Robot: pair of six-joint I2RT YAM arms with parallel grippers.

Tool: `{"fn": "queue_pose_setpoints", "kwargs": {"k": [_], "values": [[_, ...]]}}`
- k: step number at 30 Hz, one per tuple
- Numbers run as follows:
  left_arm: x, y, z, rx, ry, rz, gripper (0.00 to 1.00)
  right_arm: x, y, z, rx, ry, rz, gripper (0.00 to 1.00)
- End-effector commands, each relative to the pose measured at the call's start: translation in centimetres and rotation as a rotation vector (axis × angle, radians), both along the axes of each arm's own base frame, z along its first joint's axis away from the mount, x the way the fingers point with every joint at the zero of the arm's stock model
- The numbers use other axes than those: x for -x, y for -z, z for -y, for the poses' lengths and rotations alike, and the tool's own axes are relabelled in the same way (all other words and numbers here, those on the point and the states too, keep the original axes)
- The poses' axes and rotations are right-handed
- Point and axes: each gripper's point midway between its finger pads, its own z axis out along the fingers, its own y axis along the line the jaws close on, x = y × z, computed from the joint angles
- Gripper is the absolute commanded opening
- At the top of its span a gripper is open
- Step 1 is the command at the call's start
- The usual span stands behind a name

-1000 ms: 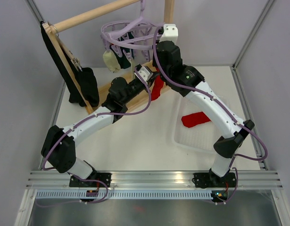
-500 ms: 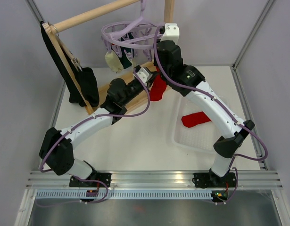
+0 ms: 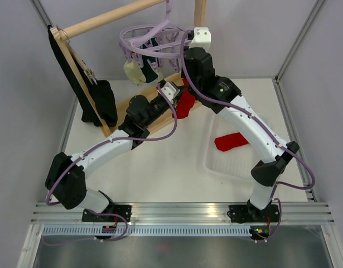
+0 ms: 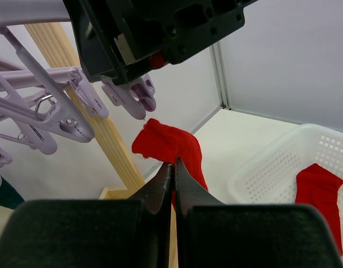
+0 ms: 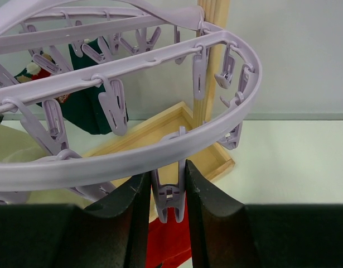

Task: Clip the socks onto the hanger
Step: Clamp the sock onto the hanger.

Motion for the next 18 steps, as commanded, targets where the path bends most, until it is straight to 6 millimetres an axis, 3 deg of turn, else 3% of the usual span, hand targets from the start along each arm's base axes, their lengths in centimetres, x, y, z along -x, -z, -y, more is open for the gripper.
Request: {"fn": "queue_pose_setpoints", "kwargs": {"k": [1, 18], "values": [[0.58, -2.4, -0.79, 0.03, -0.03, 0.087, 0.02, -0.18, -1.17, 0.57, -0.018, 0.036, 0.023, 0.0], [0.11, -1.69, -0.4, -0.051, -0.116, 0.155, 0.02, -0.49, -0.85, 0.67, -0.003, 0.057, 0.015, 0.0]]}}
